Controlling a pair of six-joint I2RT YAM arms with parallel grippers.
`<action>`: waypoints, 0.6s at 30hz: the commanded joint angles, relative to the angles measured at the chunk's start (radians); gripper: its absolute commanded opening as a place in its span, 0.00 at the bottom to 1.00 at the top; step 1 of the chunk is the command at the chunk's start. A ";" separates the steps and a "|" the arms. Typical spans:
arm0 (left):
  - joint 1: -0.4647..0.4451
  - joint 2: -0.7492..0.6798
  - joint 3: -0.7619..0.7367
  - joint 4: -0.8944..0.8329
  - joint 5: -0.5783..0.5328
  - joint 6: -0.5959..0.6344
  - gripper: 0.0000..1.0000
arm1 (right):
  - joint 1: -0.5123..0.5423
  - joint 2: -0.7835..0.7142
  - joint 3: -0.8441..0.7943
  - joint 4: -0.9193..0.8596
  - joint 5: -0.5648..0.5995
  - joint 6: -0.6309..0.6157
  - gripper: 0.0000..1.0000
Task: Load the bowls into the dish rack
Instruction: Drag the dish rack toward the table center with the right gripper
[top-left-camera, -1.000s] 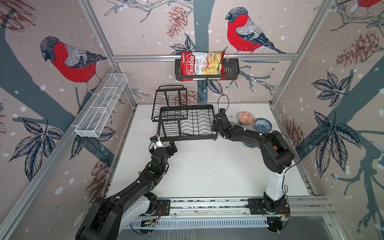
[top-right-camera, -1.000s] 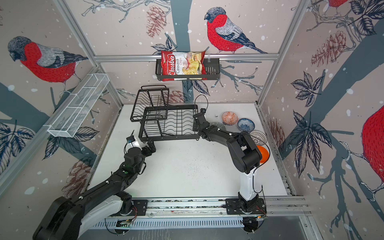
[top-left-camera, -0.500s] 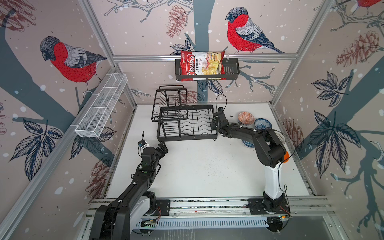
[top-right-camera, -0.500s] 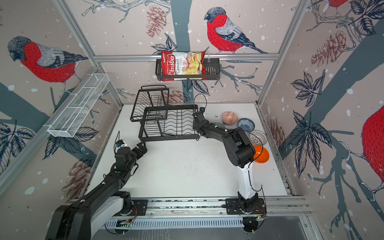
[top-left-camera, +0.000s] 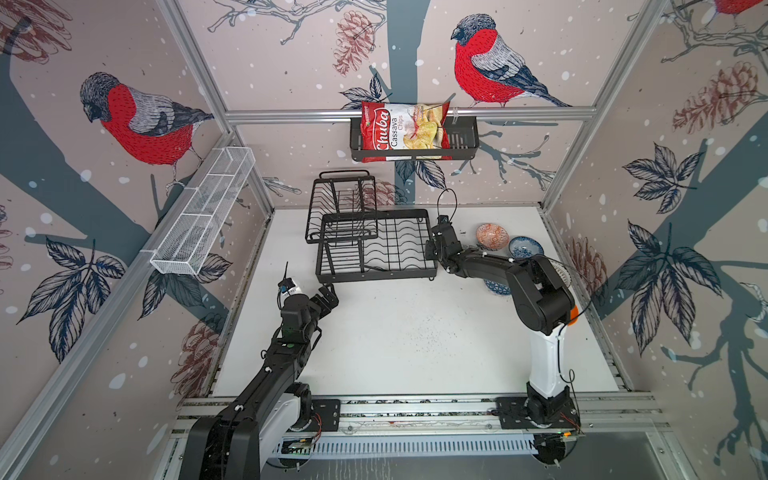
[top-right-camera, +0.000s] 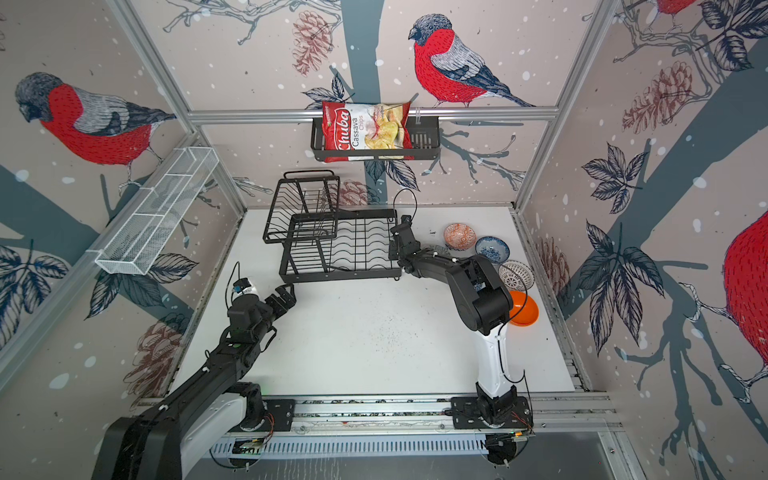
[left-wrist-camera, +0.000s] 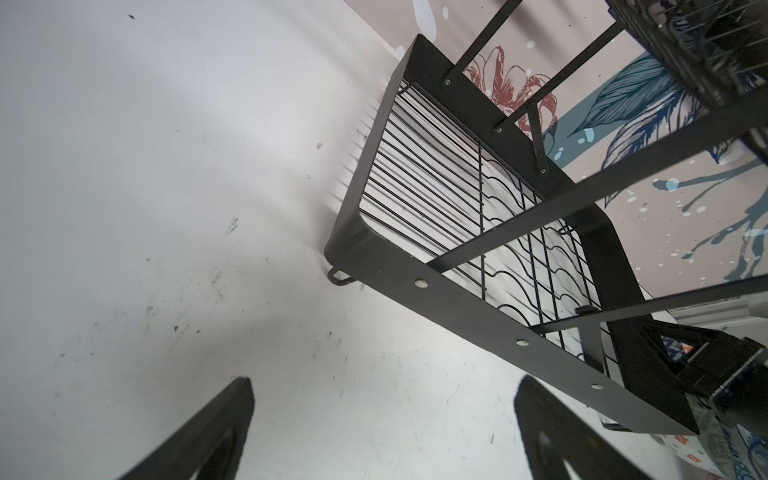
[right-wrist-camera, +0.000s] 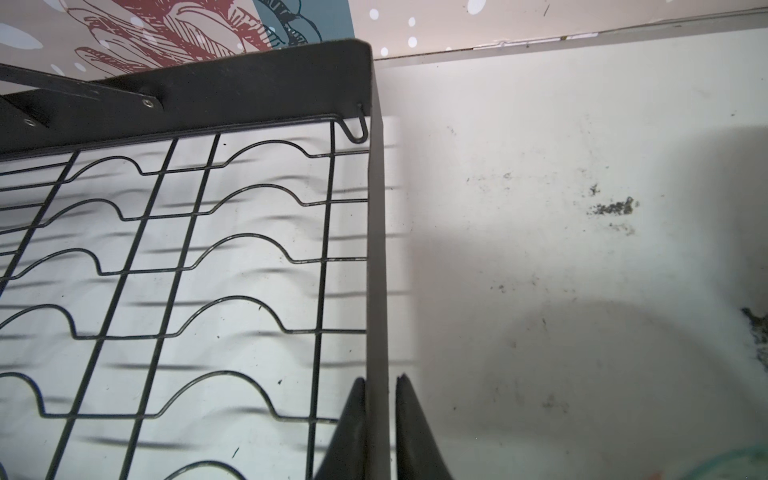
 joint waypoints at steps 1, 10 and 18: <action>0.001 0.008 -0.002 0.025 0.030 0.021 0.98 | -0.009 -0.026 -0.032 0.005 0.061 -0.017 0.13; -0.001 0.050 0.015 0.042 0.116 0.011 0.98 | -0.063 -0.068 -0.103 0.069 -0.027 0.008 0.11; -0.039 0.075 0.005 0.077 0.117 0.018 0.98 | -0.073 -0.055 -0.104 0.086 -0.041 0.012 0.10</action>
